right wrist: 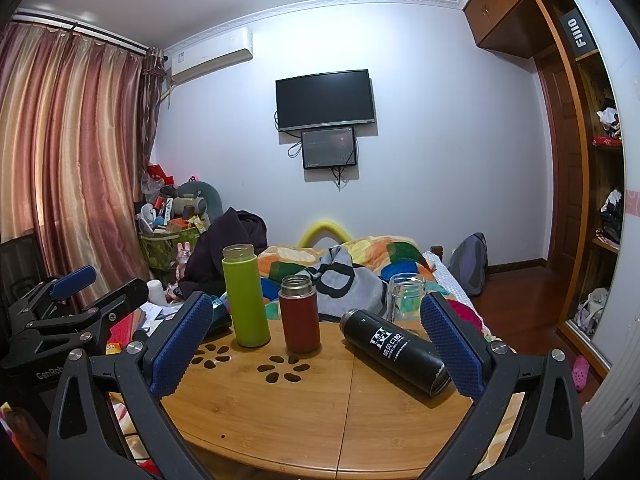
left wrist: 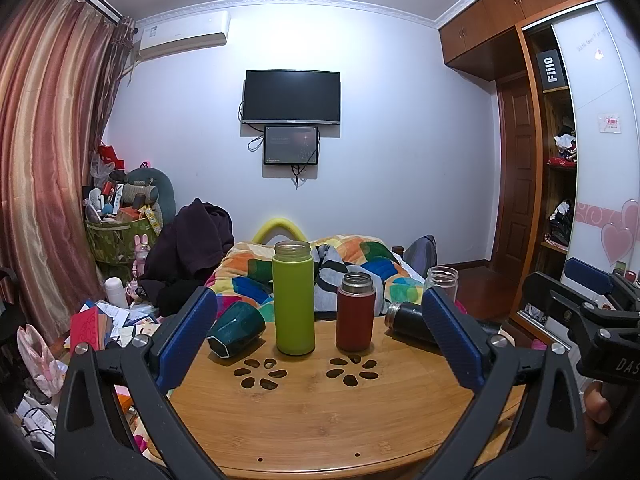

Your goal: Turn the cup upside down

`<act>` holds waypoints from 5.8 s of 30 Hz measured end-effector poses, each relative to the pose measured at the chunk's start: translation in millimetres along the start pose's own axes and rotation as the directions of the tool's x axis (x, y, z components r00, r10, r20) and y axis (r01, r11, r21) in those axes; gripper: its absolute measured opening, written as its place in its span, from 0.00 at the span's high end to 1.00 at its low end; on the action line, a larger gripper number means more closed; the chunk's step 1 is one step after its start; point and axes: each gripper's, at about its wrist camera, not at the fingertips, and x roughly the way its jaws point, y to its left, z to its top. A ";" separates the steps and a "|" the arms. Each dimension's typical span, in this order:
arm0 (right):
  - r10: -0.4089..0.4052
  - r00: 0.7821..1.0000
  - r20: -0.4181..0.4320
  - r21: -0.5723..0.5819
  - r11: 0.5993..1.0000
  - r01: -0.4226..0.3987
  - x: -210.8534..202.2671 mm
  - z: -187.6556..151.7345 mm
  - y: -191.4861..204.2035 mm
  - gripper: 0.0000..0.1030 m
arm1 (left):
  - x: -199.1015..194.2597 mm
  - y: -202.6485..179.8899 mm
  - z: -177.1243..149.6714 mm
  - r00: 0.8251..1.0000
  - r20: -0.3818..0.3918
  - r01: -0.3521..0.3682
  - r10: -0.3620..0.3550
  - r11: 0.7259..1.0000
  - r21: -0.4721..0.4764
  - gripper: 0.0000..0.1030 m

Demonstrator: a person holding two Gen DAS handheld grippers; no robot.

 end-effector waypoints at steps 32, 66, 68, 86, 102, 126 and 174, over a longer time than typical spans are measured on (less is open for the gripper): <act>-0.065 0.983 -0.174 0.081 0.993 0.080 50.0 -42.5 -65.6 0.00 | 285.3 38.8 -30.4 0.913 -0.395 -0.098 0.102 0.995 0.030 0.09; -0.009 0.972 -0.235 0.011 1.000 0.012 37.8 -68.7 -40.3 0.00 | 131.7 -33.3 -46.3 0.800 -0.499 0.416 -0.332 0.907 0.064 0.39; -0.005 0.972 -0.236 -0.009 1.000 0.003 35.6 -71.4 -36.6 0.00 | 128.3 -38.3 -47.3 0.794 -0.492 0.438 -0.357 0.897 0.057 0.39; 0.186 0.933 -0.307 -0.057 0.975 -0.213 77.6 -108.4 9.4 0.00 | 126.6 -39.2 -50.1 0.780 -0.458 0.487 -0.426 0.873 0.019 0.39; 0.284 0.884 -0.370 -0.090 0.936 -0.339 116.3 -118.6 39.0 0.37 | 137.8 -6.4 -48.1 0.717 -0.432 0.530 -0.547 0.831 -0.171 0.39; 0.320 0.874 -0.366 -0.040 0.933 -0.359 104.5 -110.5 21.6 0.39 | 203.5 51.5 -116.1 0.530 -0.451 0.306 -0.719 0.657 -0.689 0.21; 0.292 0.921 -0.258 -0.041 0.949 -0.313 77.5 -70.6 19.0 0.40 | 126.3 -9.0 -35.2 0.836 -0.389 0.402 -0.388 0.914 -0.048 0.88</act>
